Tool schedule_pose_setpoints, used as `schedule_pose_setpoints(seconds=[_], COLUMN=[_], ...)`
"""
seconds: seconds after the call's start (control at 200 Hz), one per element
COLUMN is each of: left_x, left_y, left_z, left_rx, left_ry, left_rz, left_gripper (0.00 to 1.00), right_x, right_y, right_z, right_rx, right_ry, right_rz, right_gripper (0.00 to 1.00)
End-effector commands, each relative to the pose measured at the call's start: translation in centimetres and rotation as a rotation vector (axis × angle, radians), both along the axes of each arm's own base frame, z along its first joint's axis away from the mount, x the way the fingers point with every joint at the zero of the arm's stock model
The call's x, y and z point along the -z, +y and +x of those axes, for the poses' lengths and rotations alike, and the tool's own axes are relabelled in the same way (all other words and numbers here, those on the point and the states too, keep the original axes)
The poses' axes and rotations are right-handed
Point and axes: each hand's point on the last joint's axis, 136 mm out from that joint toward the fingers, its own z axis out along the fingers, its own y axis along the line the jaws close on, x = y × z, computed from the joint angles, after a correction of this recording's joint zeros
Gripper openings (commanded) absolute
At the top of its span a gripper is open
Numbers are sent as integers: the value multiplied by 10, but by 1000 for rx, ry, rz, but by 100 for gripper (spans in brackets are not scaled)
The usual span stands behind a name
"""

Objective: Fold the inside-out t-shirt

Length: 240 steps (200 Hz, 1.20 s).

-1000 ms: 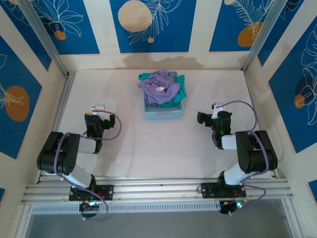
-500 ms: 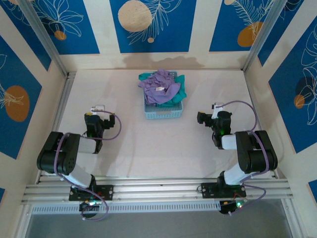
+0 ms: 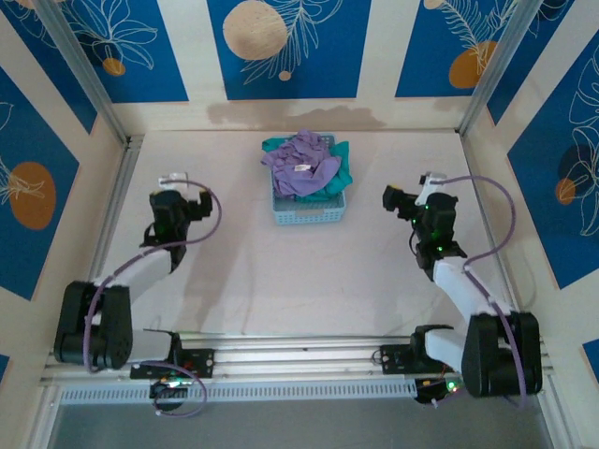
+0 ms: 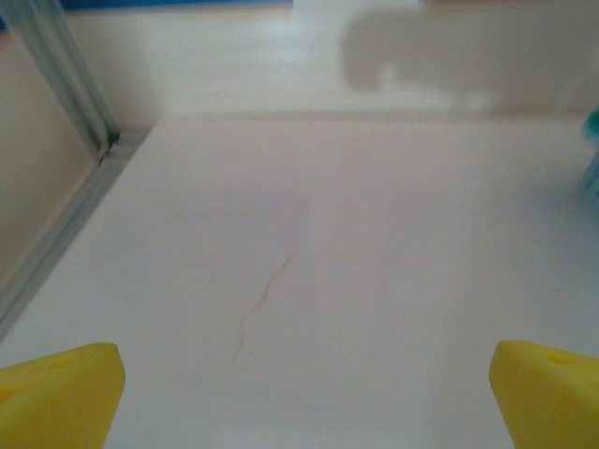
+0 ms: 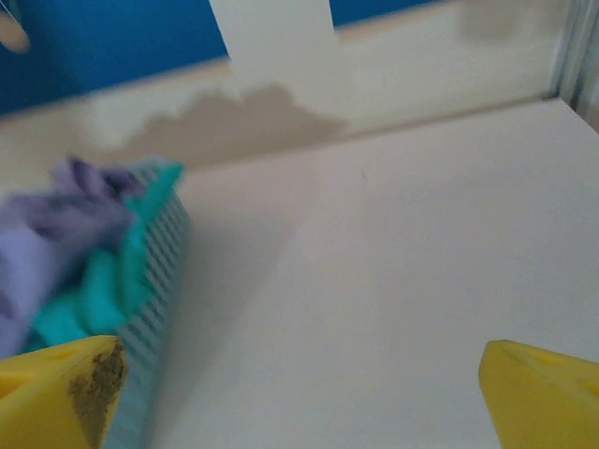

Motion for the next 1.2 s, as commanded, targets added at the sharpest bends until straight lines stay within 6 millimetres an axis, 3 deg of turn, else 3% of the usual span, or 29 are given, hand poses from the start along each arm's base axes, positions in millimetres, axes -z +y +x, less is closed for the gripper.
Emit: schedule_pose_setpoints(seconds=[0.0,0.1,0.205,0.3,0.43,0.51,0.62,0.695,0.745,0.805,0.885,0.97,1.095,1.195], left_x=[3,-7,-9,-6,1,4,5,5,2,-4,-17,-30,-55,-79], left_y=[-35,-74,-91,-97,-95,-93,-92,-90,-88,-88,-84,-70,-41,-19], left_z=[-18,-23,-26,-28,-30,-31,-35,-39,-42,-47,-52,-58,-71,-86], left_rx=[145,302,346,358,339,328,322,314,307,306,293,220,72,-22], left_ry=[126,118,141,168,206,215,223,230,227,215,178,138,48,-27], left_rz=[-227,-410,-463,-444,-411,-399,-394,-394,-399,-407,-414,-421,-427,-420], left_gripper=[100,100,100,100,100,100,100,100,100,100,100,100,100,100], right_x=[18,25,35,49,67,77,65,30,-8,-64,-140,-203,-262,-290], right_y=[69,143,197,226,244,250,263,269,274,284,298,314,339,358], right_z=[-12,-6,11,35,79,107,129,132,126,110,74,33,-17,-46], right_rx=[-198,-365,-460,-493,-480,-453,-461,-481,-505,-557,-673,-787,-911,-994], right_ry=[161,239,270,297,318,328,302,254,199,100,-24,-138,-253,-309], right_rz=[76,-63,-208,-296,-376,-442,-460,-446,-421,-363,-240,-133,-51,-14], right_gripper=[95,95,95,96,94,78,39,9,0,0,0,0,0,0])
